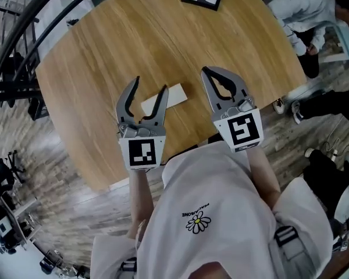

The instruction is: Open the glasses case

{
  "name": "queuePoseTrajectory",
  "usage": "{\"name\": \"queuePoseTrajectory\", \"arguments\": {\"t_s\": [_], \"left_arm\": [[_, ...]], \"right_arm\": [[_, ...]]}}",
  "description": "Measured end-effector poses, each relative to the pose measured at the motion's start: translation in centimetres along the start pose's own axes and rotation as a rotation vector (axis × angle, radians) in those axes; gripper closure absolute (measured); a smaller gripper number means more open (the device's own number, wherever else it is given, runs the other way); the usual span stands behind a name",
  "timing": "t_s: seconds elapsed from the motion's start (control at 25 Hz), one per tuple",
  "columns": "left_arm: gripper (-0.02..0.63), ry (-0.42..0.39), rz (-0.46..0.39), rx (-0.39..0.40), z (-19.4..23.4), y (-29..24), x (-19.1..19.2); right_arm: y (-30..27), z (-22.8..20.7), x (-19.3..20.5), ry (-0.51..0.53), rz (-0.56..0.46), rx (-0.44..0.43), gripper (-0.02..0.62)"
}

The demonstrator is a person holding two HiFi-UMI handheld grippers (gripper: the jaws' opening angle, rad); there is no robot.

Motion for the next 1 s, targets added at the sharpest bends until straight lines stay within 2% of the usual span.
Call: {"name": "queuePoseTrajectory", "arguments": {"t_s": [0.04,0.08,0.16,0.24,0.32,0.48,0.64,0.84,0.92,1.0], "left_arm": [[0.334,-0.045,0.033,0.082,-0.9,-0.7,0.3],[0.334,-0.086,0.073,0.138,-1.7,-1.2,0.8],[0.334,-0.165,0.182,0.220,-3.5,-2.3,2.8],[0.334,-0.282,0.303,0.309,-5.7,-3.5,5.1],[0.334,-0.392,0.383,0.385,-7.6,-4.4,7.4],[0.334,-0.463,0.495,0.502,-9.9,-4.7,11.4],[0.327,-0.490,0.567,0.553,-11.3,-4.1,14.6],[0.324,-0.506,0.634,0.533,-11.7,-4.2,17.0],[0.324,-0.512,0.647,0.519,-11.6,-4.2,17.5],[0.325,-0.517,0.662,0.508,-11.4,-4.2,17.7]], "right_arm": [[0.1,0.0,0.1,-0.004,0.005,-0.003,0.589],[0.2,0.0,0.2,-0.014,0.008,-0.005,0.589],[0.5,-0.1,0.4,-0.046,0.004,-0.002,0.589],[1.0,-0.5,0.8,-0.077,-0.002,0.010,0.589],[1.3,-0.9,1.3,-0.095,0.007,0.017,0.589],[1.5,-1.6,2.3,-0.157,-0.007,0.025,0.589],[2.2,-2.0,4.2,-0.220,-0.007,0.042,0.589],[2.7,-2.2,8.6,-0.238,0.039,0.054,0.589],[2.4,-0.7,10.7,-0.206,0.097,-0.025,0.589],[1.4,1.7,13.1,-0.131,0.185,-0.157,0.589]]}}
Point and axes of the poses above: the fingertips, and each gripper's own axes: y backward along the fingers, z to its left, x out of its underside, the point moved 3 cm from there along y, backward along the fingers, and after that the axes turned 1 degree about -x, right-handed, at the moved point
